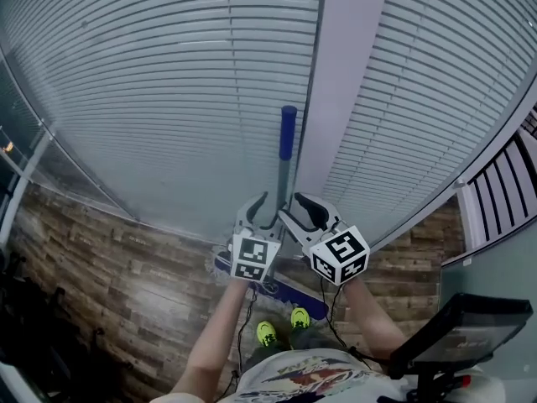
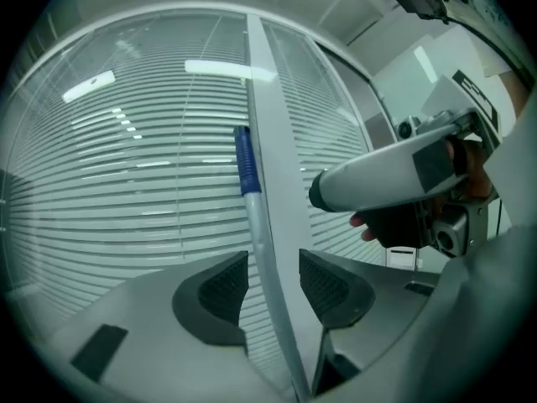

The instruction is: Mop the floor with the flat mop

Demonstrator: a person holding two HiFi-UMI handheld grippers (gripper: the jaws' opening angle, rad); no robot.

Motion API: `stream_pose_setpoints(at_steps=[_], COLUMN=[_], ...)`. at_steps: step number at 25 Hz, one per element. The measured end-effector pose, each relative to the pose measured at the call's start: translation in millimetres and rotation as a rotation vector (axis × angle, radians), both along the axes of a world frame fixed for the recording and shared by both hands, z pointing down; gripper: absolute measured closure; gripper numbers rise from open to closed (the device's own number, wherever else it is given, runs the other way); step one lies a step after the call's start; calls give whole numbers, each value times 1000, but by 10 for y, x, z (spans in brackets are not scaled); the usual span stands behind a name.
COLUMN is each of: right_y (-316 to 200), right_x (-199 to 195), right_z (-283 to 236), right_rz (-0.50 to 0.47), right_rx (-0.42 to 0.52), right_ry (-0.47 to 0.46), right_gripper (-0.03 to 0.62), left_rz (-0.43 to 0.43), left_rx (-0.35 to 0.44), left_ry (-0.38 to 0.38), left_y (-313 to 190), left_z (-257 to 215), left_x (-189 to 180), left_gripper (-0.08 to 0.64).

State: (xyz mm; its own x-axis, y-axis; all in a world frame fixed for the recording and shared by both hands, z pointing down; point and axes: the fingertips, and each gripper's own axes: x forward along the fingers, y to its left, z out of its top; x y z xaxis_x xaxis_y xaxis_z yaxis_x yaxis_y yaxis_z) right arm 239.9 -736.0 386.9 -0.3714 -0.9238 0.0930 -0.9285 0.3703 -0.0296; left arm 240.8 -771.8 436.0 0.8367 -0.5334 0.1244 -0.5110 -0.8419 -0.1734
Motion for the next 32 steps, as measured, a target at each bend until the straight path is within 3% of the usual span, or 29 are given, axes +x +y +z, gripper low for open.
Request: stream_pose_setpoints(at_steps=[4, 10, 15, 22, 26, 28, 32], right_y=[-313, -510, 21, 300, 635, 887, 1336], right_x=[164, 290, 193, -28, -172, -233, -319], right_z=[122, -81, -185, -493, -668, -686, -710], right_rz=[-5, 10, 35, 51, 50, 36, -30], right_rx=[23, 25, 79, 132, 149, 144, 135], right_ry=[-1, 32, 41, 36, 103, 129, 36], right_gripper=[419, 416, 411, 407, 407, 430, 472], left_rz=[-25, 20, 53, 89, 106, 101, 117], left_rx=[11, 22, 34, 56, 67, 59, 101], left_ry=[-19, -12, 7, 11, 18, 10, -77], left_y=[-388, -533, 151, 724, 1230, 1523, 1932], left_z=[273, 130, 150, 156, 49, 37, 28], left_x=[293, 547, 333, 111, 48, -2, -52], left_gripper=[383, 403, 414, 416, 419, 420, 419])
